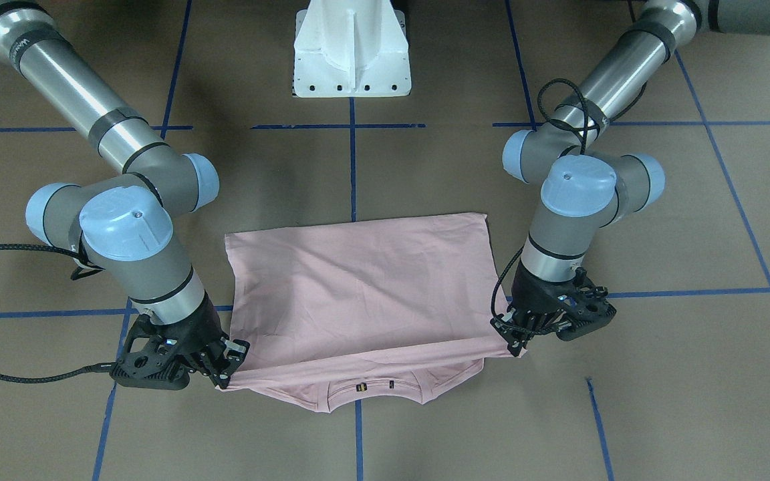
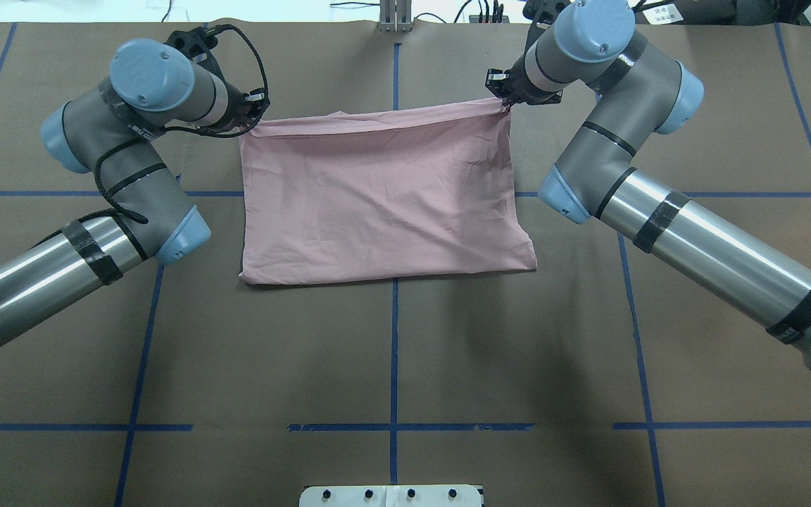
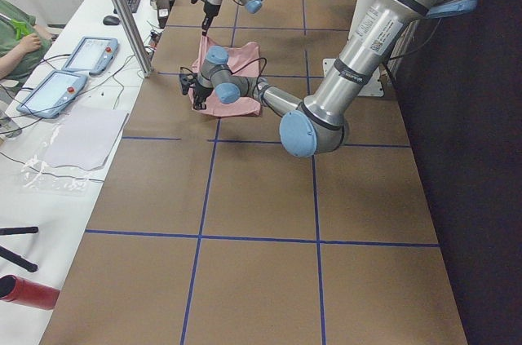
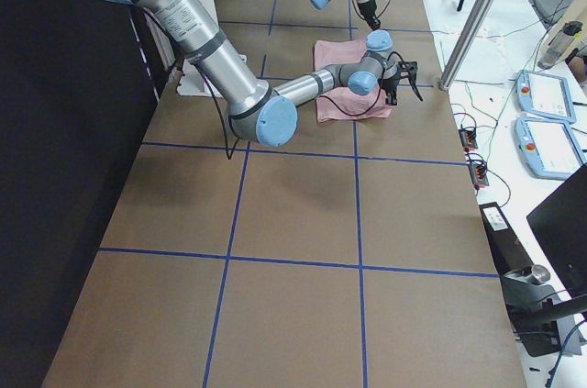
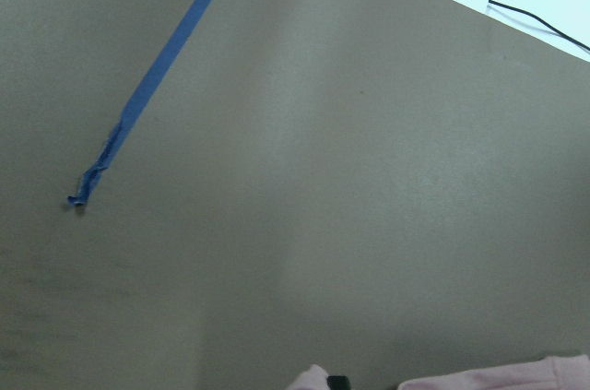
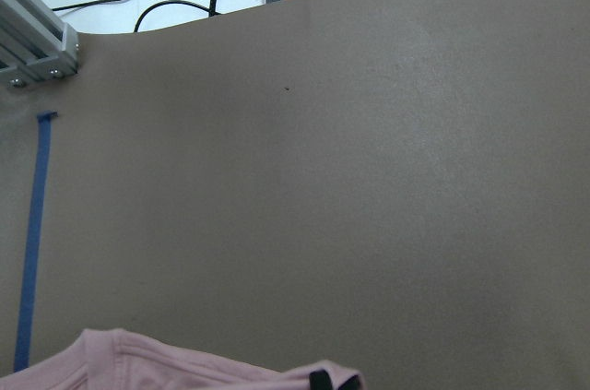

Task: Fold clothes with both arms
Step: 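Lift the hem with both grippers and fold it over toward the collar, then release the hem and move the right gripper to the folded shirt's near corner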

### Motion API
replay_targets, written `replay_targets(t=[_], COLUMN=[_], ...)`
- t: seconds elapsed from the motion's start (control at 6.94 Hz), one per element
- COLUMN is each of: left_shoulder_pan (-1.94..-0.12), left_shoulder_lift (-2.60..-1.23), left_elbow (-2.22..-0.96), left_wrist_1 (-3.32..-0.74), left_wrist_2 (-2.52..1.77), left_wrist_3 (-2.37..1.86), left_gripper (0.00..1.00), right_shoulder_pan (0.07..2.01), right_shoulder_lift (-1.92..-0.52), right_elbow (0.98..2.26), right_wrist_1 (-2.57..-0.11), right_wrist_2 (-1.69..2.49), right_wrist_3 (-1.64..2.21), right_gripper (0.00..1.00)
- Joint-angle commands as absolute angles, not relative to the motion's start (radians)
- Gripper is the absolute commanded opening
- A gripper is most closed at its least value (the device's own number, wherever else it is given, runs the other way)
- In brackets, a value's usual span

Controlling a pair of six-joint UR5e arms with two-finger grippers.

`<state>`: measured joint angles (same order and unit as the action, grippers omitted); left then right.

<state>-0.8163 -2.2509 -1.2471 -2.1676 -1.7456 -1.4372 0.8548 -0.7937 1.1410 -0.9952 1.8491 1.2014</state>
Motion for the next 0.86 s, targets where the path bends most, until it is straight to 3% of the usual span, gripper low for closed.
replay_targets(t=[0.0, 0.14, 0.29, 0.58, 0.72], left_shoulder_pan=[-0.816, -0.815, -0.813, -0.827, -0.828], left_shoulder_lift=[-2.261, -2.26, -2.26, -2.257, -2.252], left_elbow=[-1.247, -1.246, -1.247, -1.261, -1.302], left_wrist_1=[-2.169, -2.169, -2.166, -2.155, -2.149], left_wrist_2=[-1.747, -1.747, -1.746, -1.75, -1.794], left_wrist_3=[-1.437, -1.431, -1.428, -1.427, -1.428], left_gripper=[0.06, 0.73, 1.0, 1.0, 1.0], right_shoulder_pan=[0.847, 0.847, 0.842, 0.863, 0.864], right_shoulder_lift=[-0.795, -0.798, -0.799, -0.817, -0.881], right_elbow=[1.149, 1.147, 1.149, 1.175, 1.265], right_wrist_1=[-0.994, -0.994, -0.994, -0.982, -0.994], right_wrist_2=[1.858, 1.859, 1.858, 1.963, 2.023], right_wrist_3=[1.203, 1.203, 1.203, 1.174, 1.186], right_gripper=[0.0, 0.39, 0.99, 1.0, 1.0])
